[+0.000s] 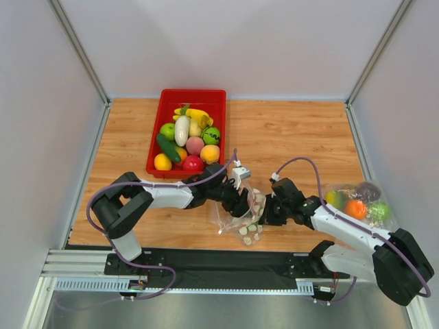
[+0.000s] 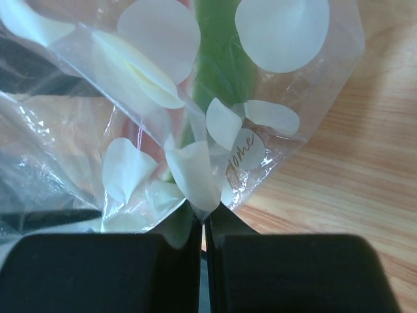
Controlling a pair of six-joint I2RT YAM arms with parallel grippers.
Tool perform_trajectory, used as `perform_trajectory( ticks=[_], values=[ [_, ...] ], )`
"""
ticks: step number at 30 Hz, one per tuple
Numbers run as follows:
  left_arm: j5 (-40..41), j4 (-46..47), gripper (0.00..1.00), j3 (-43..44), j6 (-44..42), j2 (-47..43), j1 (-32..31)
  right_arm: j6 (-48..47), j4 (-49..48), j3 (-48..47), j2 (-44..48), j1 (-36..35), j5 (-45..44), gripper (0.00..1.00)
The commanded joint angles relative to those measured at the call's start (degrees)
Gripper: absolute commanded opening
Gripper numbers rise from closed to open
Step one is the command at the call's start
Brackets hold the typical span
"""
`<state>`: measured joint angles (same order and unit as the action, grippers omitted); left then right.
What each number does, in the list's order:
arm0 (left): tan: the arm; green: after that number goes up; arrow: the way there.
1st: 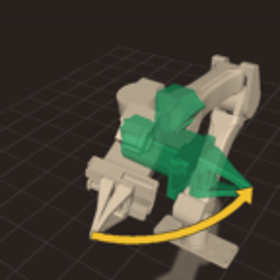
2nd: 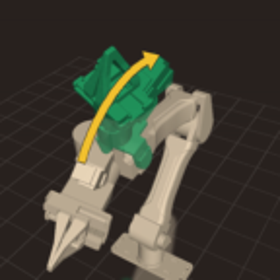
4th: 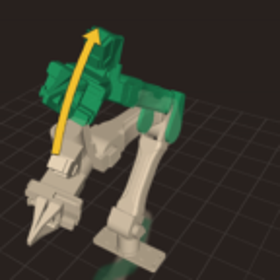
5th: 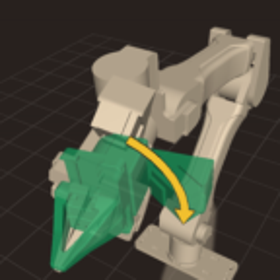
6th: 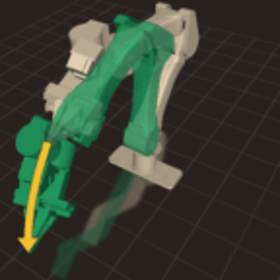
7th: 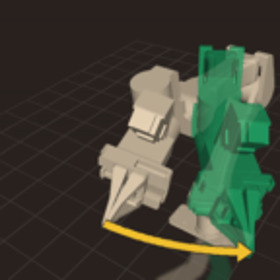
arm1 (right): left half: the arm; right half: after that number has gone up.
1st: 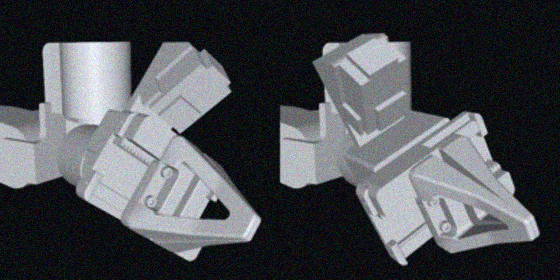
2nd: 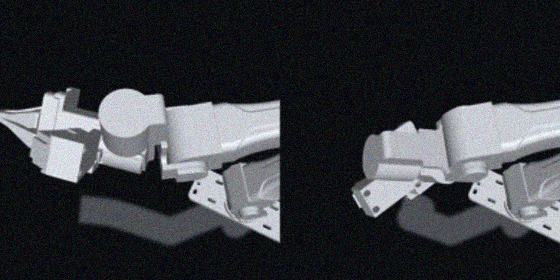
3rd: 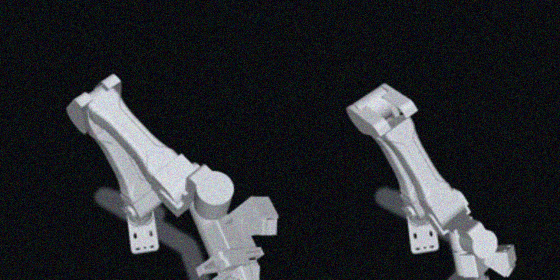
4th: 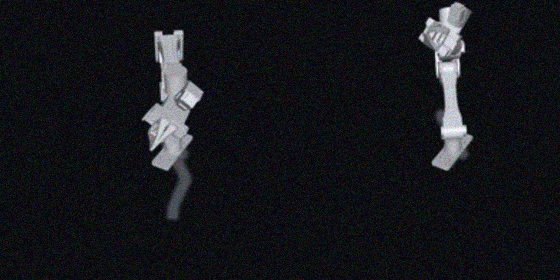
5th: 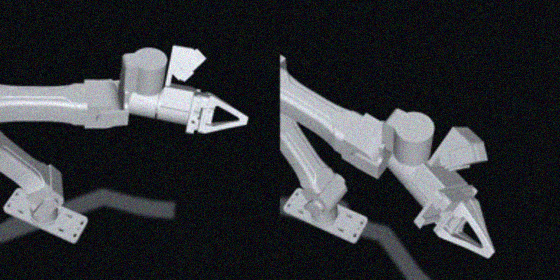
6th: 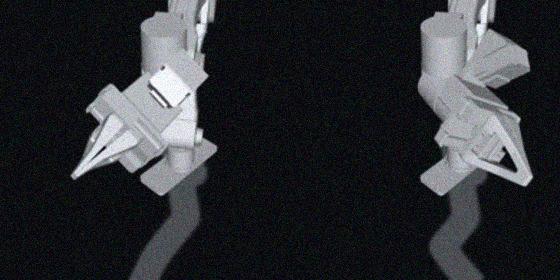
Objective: Open the zip-top bag and remove the fake food
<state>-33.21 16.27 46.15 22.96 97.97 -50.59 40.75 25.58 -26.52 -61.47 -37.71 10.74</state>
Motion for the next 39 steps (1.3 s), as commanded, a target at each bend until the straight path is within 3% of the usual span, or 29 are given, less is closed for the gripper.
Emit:
perform_trajectory(
  ticks=[1,7,20,28,39],
  values=[
    [-2.0,4.4,0.70,1.3,0.7,0.9,-0.9,0.7,-5.3,0.9,-1.3,-0.3,-1.2,0.00],
    [0.2,4.4,0.71,2.3,0.2,3.2,-1.9,0.8,-6.5,1.8,-1.6,-0.3,-0.7,0.00],
    [3.2,7.5,0.71,3.9,2.3,5.2,-2.0,0.0,-0.1,1.7,10.0,-0.3,0.8,0.00],
    [2.0,10.4,0.71,5.1,4.0,6.8,-3.0,0.0,-1.9,3.6,5.1,-0.3,-1.1,0.00],
    [2.6,7.0,0.73,8.2,2.9,9.1,-4.3,-0.3,-5.1,3.2,2.9,-0.3,-1.2,0.00]
  ],
)
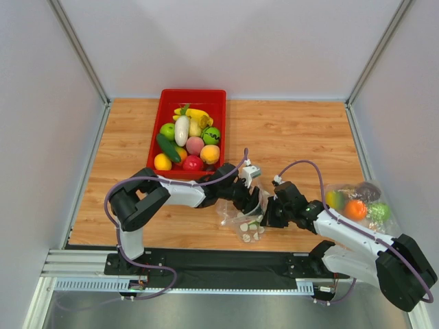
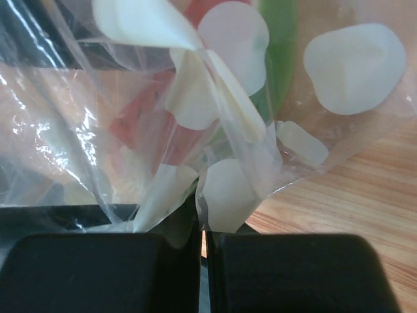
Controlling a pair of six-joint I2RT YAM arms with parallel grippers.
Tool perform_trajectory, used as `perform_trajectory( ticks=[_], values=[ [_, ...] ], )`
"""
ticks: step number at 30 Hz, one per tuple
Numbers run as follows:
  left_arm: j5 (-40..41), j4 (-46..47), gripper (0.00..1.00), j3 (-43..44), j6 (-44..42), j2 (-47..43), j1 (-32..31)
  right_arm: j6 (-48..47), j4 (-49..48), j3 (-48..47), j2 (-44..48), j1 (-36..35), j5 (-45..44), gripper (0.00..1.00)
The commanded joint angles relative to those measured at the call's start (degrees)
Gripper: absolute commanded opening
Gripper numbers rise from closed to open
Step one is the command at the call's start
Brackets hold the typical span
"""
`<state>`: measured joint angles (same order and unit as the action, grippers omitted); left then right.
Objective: Open the zip-top bag and remove the fake food
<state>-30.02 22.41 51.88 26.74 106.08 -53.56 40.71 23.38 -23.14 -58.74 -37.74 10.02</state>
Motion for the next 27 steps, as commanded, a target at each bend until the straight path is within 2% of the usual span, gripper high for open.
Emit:
perform_trajectory(
  ticks=[1,12,23,27],
  values=[
    [-0.4,0.4,0.73,2.9,-1.3,1.1,-1.5,-0.3,-2.9,-0.2,0.5,-0.3,-0.4,0.00],
    [9.0,-14.5,0.73,7.4,-9.6,1.3,-4.9,-0.1,-2.0,-0.5,4.2,-0.3,-0.4,0.00],
    [17.5,-20.0,0.71,9.7,-13.9,3.2,-9.2,-0.1,0.7,-1.5,9.6,-0.3,-1.2,0.00],
    [17.4,-20.9,0.68,9.9,-14.6,3.7,-9.8,-0.6,4.6,-3.3,12.1,-0.3,-2.5,0.00]
  ],
)
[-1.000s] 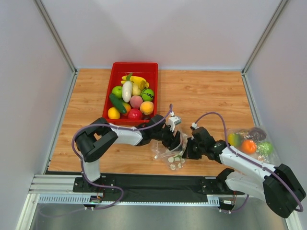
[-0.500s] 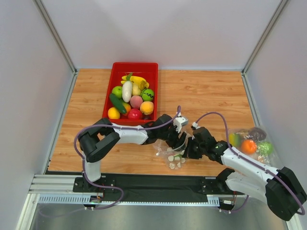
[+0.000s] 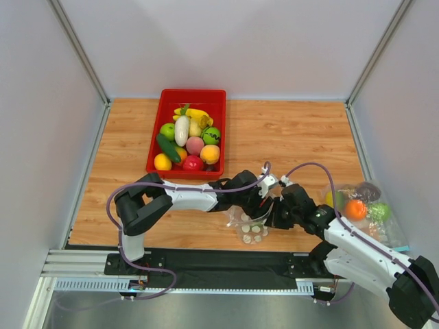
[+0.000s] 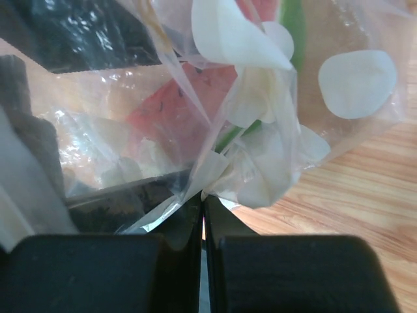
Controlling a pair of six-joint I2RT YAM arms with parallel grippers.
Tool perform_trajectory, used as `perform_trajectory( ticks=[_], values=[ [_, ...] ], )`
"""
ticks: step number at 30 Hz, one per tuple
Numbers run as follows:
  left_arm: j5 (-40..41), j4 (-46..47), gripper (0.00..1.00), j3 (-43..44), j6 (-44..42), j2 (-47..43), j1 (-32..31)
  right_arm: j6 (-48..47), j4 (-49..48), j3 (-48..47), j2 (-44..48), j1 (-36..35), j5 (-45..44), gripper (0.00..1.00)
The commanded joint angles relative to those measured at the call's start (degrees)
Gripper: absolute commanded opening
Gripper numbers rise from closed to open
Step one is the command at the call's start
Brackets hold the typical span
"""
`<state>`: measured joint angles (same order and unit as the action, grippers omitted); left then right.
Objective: Open the zip-top bag and remove the fake food
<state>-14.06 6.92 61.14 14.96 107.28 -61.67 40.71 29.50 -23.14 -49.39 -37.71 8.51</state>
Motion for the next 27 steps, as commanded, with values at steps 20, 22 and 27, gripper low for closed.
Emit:
perform_trajectory(
  ticks=[20,22,27],
  values=[
    [6.6,-13.9,0.45,6.6,-5.7,6.6,-4.4,-1.0,1.8,-5.3,6.7,-0.3,-2.2,0.00],
    [6.9,-13.9,0.31,6.4,-6.2,6.0,-4.4,-1.2,2.1,-5.3,6.7,-0.3,-3.0,0.00],
    [8.7,-14.1,0.17,3.6,-7.2,1.6,-4.3,-1.9,4.2,-5.4,6.0,-0.2,-6.2,0.00]
  ],
)
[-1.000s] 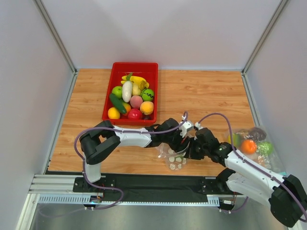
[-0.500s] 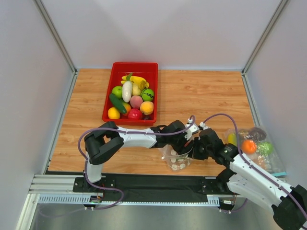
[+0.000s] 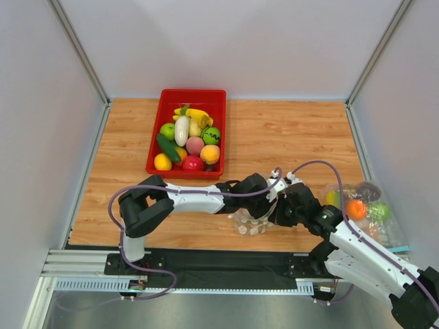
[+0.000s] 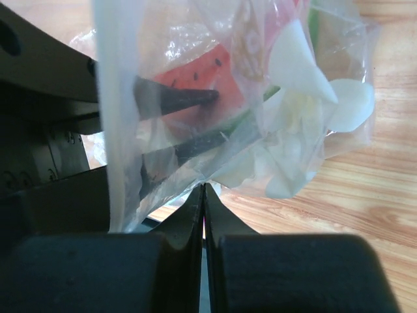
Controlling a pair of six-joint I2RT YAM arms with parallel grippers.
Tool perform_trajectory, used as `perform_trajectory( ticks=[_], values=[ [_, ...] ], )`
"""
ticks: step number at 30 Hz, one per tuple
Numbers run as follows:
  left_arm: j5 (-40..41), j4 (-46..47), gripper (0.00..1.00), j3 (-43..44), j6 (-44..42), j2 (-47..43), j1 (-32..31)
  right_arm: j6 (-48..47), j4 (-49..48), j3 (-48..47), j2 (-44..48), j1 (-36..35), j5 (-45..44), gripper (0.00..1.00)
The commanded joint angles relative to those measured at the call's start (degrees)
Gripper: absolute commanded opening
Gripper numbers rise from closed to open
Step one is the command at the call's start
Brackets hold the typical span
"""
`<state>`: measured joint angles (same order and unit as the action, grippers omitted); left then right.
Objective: Open the zip-top bag and remove the fake food
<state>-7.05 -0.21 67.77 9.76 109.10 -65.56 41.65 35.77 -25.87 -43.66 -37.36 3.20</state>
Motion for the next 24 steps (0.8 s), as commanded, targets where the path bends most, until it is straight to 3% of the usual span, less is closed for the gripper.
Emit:
perform_trajectory(
  ticks=[1,10,16,19,20,23,24],
  values=[
    [2.4,-7.1,0.16,-3.4,-2.1,-2.0,-0.3,-2.9,-1.7,-2.8,0.2,-0.6,-1.9,0.00],
    [1.2,-6.0,0.13,-7.6,-1.0,-11.0,3.3,-3.7,-3.2,-2.3,-3.5,-0.5,-2.9,0.00],
    [-0.8,-5.0,0.13,-9.1,-0.1,-12.1,4.3,-4.4,-6.6,-3.1,-2.9,-0.5,-1.0,0.02],
    [-1.0,-5.4,0.13,-9.7,1.0,-12.2,5.4,-5.3,-8.8,-3.8,-2.0,-0.4,0.5,0.12],
    [-1.4,-5.0,0.13,-10.1,1.5,-12.5,5.8,-5.3,-11.2,-3.2,-2.0,-0.1,1.4,0.26],
    [-3.8,-4.0,0.13,-11.1,3.5,-13.7,7.1,-4.4,-17.0,-1.4,-2.3,1.1,6.0,0.53],
    [-4.1,-3.8,0.13,-11.3,3.8,-14.3,7.5,-4.2,-18.1,-1.0,-2.6,1.3,6.5,0.57]
  ],
)
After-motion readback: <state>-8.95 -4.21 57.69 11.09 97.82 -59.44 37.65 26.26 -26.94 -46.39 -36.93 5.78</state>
